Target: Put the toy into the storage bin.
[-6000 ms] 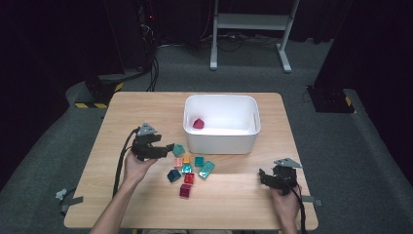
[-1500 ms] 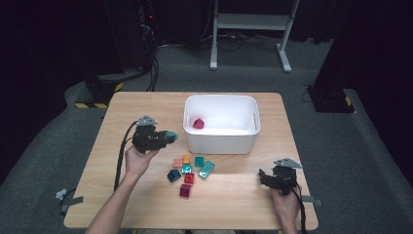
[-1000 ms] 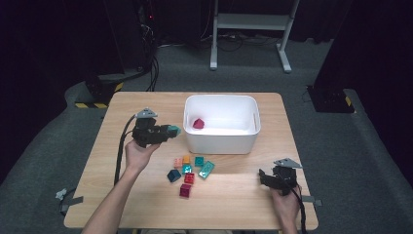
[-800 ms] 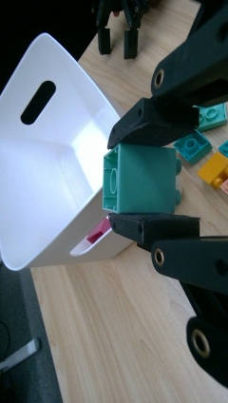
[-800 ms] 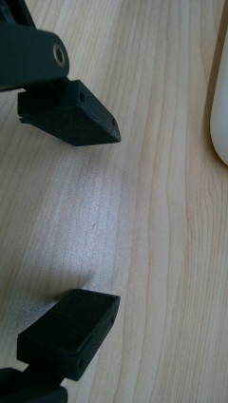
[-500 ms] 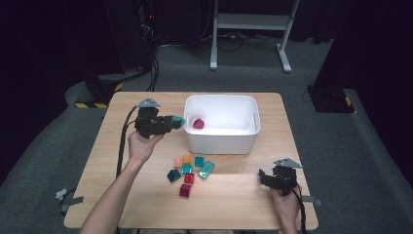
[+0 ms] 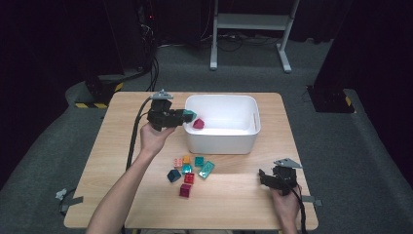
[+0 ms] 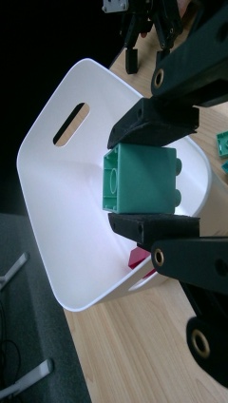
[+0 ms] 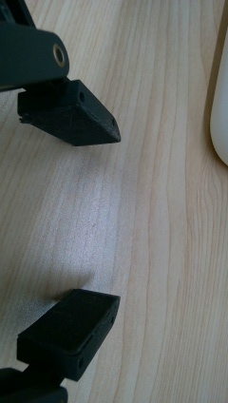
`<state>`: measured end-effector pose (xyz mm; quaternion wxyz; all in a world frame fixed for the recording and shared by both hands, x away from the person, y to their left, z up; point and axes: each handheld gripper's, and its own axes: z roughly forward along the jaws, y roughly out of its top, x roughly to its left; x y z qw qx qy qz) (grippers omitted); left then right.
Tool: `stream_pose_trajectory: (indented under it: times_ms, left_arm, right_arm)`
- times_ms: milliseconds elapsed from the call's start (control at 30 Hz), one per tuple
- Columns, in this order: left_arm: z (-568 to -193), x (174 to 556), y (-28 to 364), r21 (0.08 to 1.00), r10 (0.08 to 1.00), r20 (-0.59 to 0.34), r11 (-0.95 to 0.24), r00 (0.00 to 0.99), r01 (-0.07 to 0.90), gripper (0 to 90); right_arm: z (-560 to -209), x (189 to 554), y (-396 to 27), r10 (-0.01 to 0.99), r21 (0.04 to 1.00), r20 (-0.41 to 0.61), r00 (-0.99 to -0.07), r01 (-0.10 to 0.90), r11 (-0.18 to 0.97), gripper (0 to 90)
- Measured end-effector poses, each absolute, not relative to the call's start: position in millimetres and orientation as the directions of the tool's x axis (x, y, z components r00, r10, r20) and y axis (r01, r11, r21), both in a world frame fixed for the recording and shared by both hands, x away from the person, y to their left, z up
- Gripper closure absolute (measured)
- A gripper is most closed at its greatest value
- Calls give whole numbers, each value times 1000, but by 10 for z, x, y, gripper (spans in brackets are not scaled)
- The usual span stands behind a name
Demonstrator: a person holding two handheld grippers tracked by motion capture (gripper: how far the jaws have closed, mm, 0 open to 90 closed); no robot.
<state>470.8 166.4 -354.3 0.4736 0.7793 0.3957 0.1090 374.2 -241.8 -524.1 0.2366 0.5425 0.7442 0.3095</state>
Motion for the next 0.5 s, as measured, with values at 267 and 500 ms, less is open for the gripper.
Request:
stream_pose_trajectory:
  times_ms: [267, 500]
  left_arm:
    - [-3613, 4805, 1512, 814, 718, -196, -260, 668, 519, 586]
    - [-3688, 4883, 1401, 804, 722, -181, -283, 668, 523, 585]
  right_arm:
    - [-5241, 3743, -2418, 954, 717, -16, -299, 661, 219, 197]
    - [-5241, 3742, -2418, 954, 717, -16, -299, 661, 220, 197]
